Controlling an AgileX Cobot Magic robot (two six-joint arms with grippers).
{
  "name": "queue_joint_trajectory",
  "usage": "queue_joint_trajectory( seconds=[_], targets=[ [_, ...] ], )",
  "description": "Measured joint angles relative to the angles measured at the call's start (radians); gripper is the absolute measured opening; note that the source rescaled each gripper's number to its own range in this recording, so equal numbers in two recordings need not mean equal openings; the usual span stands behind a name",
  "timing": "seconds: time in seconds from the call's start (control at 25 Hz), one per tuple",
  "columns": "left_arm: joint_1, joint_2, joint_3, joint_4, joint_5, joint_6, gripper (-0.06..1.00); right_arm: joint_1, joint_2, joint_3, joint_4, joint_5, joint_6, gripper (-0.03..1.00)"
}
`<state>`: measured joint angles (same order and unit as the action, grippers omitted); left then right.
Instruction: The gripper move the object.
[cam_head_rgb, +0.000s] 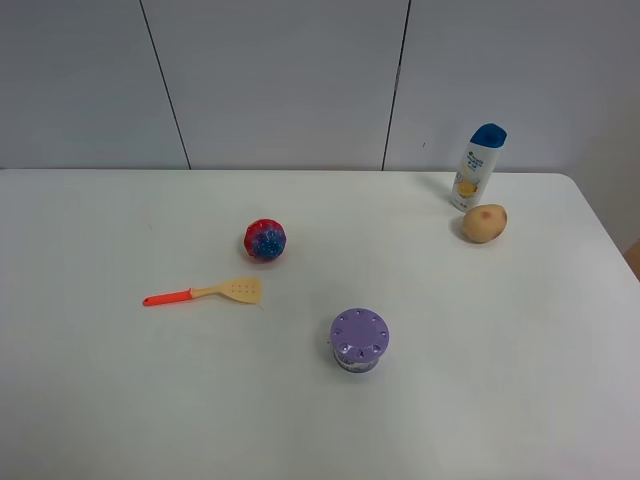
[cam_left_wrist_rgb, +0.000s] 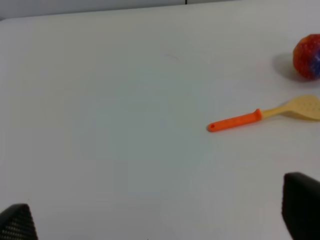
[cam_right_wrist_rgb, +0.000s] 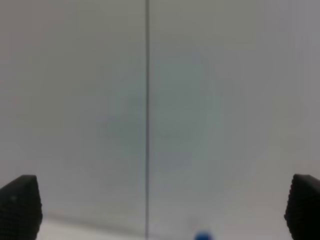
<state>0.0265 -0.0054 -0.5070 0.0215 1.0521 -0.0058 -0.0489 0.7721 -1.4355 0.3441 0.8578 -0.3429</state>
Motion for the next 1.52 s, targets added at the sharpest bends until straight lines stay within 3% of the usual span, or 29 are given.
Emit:
queue_joint_trajectory(
  seconds=[0.2,0.4,0.56,0.76,1.12,1.52],
  targets=[
    [0.000,0.000,0.000,0.000,0.000,0.000,1.00,0.000,-0.268,0.310,-0.003,0.136,0.001,1.00],
    [0.000,0.000,0.000,0.000,0.000,0.000,1.00,0.000,-0.512,0.592,-0.076,0.167,0.005,1.00],
    [0.000,0.000,0.000,0.000,0.000,0.000,1.00,0.000,-0.606,0.718,-0.114,0.173,0.074,1.00],
    [0.000,0.000,0.000,0.000,0.000,0.000,1.00,0.000,-0.683,0.817,-0.131,0.189,0.147,1.00],
    [0.000,0.000,0.000,0.000,0.000,0.000,1.00,0.000,-0.774,0.916,-0.188,0.179,0.171,1.00],
    [0.000,0.000,0.000,0.000,0.000,0.000,1.00,-0.010,-0.774,0.932,-0.188,0.205,0.178,1.00]
  ],
)
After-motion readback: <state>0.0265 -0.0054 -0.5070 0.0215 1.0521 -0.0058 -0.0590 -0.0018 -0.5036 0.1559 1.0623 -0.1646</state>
